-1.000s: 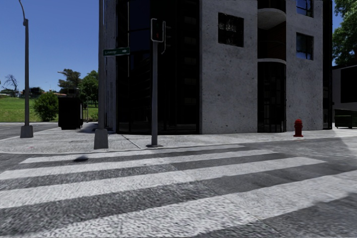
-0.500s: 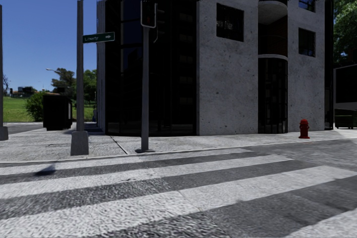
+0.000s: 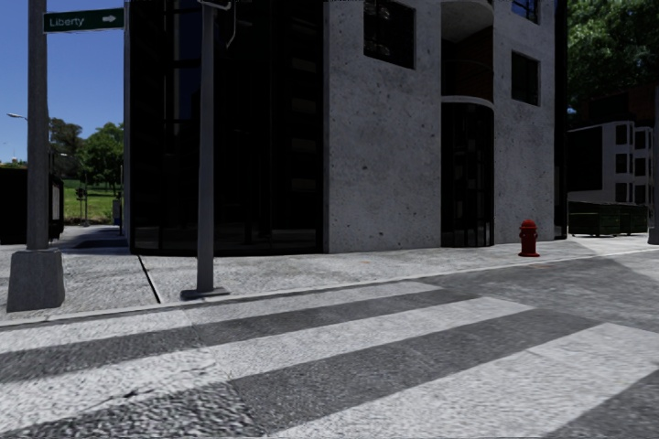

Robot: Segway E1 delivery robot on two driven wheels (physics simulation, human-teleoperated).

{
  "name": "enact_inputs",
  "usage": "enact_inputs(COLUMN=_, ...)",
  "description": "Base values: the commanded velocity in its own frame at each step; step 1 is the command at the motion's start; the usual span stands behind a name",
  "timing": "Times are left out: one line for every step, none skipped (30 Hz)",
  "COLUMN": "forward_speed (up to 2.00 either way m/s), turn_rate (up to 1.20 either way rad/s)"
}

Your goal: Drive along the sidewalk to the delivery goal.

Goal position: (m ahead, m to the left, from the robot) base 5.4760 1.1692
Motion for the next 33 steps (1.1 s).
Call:
enact_inputs(forward_speed=1.58, turn_rate=-0.06)
enact_inputs(forward_speed=1.58, turn_rate=-0.05)
enact_inputs(forward_speed=1.58, turn_rate=-0.02)
enact_inputs(forward_speed=1.58, turn_rate=-0.02)
enact_inputs(forward_speed=1.58, turn_rate=0.00)
enact_inputs(forward_speed=1.58, turn_rate=0.00)
enact_inputs(forward_speed=2.00, turn_rate=0.00)
enact_inputs(forward_speed=2.00, turn_rate=0.00)
enact_inputs(forward_speed=2.00, turn_rate=0.00)
enact_inputs(forward_speed=2.00, turn_rate=0.00)
enact_inputs(forward_speed=2.00, turn_rate=0.00)
enact_inputs(forward_speed=2.00, turn_rate=0.00)
enact_inputs(forward_speed=2.00, turn_rate=0.00)
enact_inputs(forward_speed=2.00, turn_rate=0.00)
enact_inputs(forward_speed=2.00, turn_rate=0.00)
enact_inputs(forward_speed=2.00, turn_rate=0.00)
enact_inputs(forward_speed=2.00, turn_rate=0.00)
enact_inputs(forward_speed=2.00, turn_rate=0.00)
enact_inputs(forward_speed=2.00, turn_rate=0.00)
enact_inputs(forward_speed=2.00, turn_rate=0.00)
enact_inputs(forward_speed=2.00, turn_rate=0.00)
enact_inputs(forward_speed=2.00, turn_rate=0.00)
enact_inputs(forward_speed=2.00, turn_rate=0.00)
enact_inputs(forward_speed=2.00, turn_rate=0.00)
enact_inputs(forward_speed=2.00, turn_rate=0.00)
enact_inputs(forward_speed=2.00, turn_rate=0.00)
enact_inputs(forward_speed=2.00, turn_rate=0.00)
enact_inputs(forward_speed=2.00, turn_rate=0.00)
enact_inputs(forward_speed=2.00, turn_rate=0.00)
enact_inputs(forward_speed=2.00, turn_rate=0.00)
enact_inputs(forward_speed=1.99, turn_rate=0.00)
enact_inputs(forward_speed=1.81, turn_rate=0.06)
enact_inputs(forward_speed=1.64, turn_rate=0.13)
